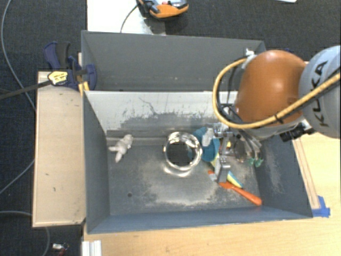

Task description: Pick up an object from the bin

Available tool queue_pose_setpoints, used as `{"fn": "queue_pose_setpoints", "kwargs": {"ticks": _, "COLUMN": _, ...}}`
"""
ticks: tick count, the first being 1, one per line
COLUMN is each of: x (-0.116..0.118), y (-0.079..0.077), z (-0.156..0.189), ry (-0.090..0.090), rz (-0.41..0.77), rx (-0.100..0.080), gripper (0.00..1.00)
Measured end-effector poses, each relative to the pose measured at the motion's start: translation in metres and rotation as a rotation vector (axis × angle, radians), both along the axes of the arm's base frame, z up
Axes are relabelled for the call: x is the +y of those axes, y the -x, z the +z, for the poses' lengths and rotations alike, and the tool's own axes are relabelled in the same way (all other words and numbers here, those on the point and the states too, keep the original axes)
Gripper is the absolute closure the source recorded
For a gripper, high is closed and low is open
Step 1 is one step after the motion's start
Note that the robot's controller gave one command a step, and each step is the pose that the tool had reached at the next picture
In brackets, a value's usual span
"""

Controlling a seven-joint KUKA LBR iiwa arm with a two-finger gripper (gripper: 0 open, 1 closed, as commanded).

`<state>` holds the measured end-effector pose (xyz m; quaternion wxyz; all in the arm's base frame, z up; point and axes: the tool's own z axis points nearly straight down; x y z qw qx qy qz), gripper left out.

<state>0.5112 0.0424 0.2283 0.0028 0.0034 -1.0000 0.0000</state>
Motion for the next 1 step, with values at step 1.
{"fn": "queue_pose_setpoints", "kwargs": {"ticks": 1, "x": -0.0002, "y": -0.0015, "z": 0.0043, "ry": -0.001, "rz": -0.002, "rx": -0.008, "gripper": 0.0}}
